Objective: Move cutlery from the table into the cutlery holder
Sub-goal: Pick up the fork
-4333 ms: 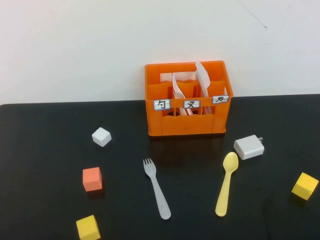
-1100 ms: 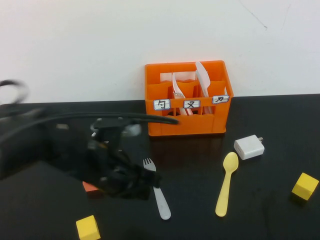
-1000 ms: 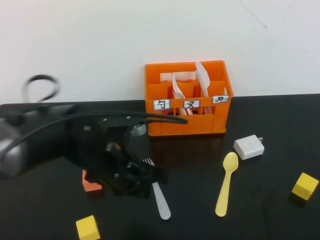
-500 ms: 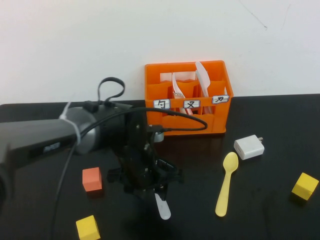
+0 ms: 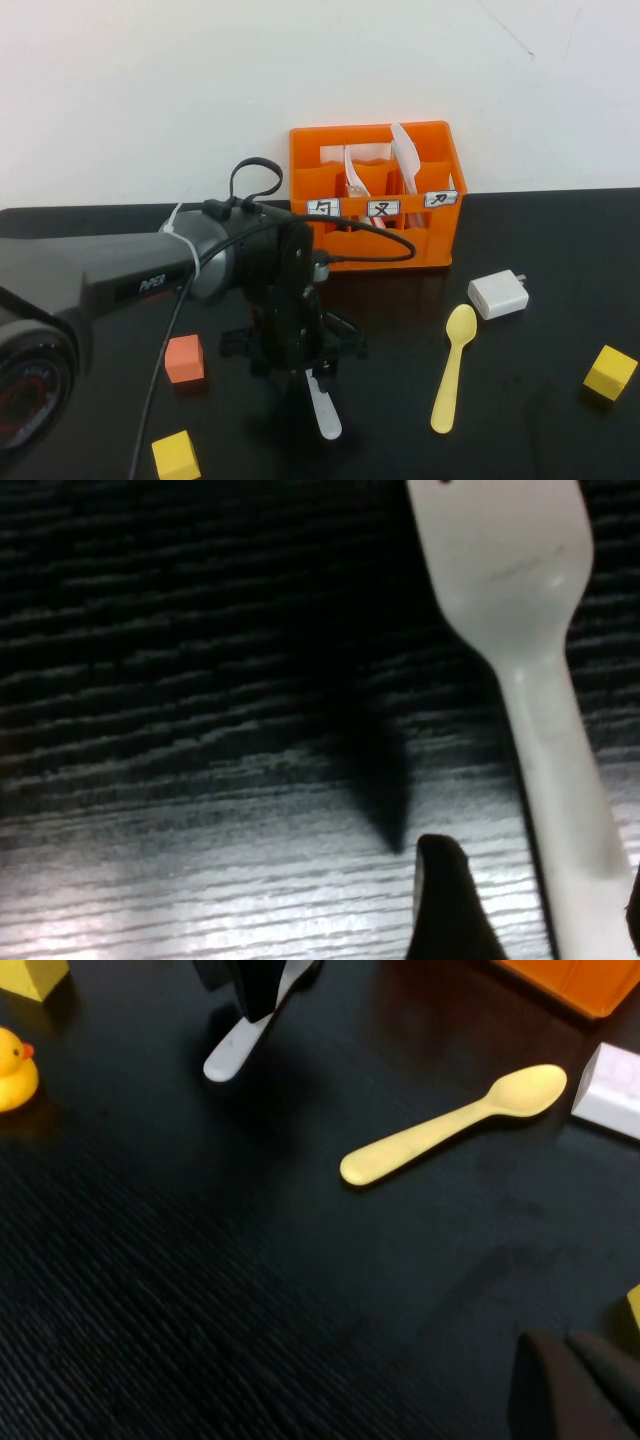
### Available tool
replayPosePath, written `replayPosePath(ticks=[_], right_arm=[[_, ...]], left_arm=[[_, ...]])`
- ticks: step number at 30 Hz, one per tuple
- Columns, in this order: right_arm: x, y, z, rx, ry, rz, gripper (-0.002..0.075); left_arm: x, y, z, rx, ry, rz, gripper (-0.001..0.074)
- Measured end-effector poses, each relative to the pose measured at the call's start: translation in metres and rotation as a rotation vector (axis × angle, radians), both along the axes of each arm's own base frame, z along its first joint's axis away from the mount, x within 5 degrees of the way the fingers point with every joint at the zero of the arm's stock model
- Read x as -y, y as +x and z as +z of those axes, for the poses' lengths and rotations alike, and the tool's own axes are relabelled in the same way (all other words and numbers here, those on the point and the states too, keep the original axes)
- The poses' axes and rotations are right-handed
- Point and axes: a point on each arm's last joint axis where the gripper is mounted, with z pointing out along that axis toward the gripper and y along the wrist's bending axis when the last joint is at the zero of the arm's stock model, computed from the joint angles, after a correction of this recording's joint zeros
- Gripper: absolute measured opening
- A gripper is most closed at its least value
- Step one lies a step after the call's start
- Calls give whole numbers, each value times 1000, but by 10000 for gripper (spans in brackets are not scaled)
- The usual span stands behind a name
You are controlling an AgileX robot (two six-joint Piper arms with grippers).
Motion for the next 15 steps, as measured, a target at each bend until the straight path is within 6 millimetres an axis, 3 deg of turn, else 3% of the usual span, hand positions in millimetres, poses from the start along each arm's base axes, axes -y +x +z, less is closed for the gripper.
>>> replayPosePath(ticks=[6, 15], right_arm=[[0, 0, 0, 0, 2, 0, -2], [0, 0, 0, 0, 2, 0, -2]], left_arm=[[10, -3, 0, 17, 6, 30, 351], [8, 0, 0, 63, 41, 81, 353]])
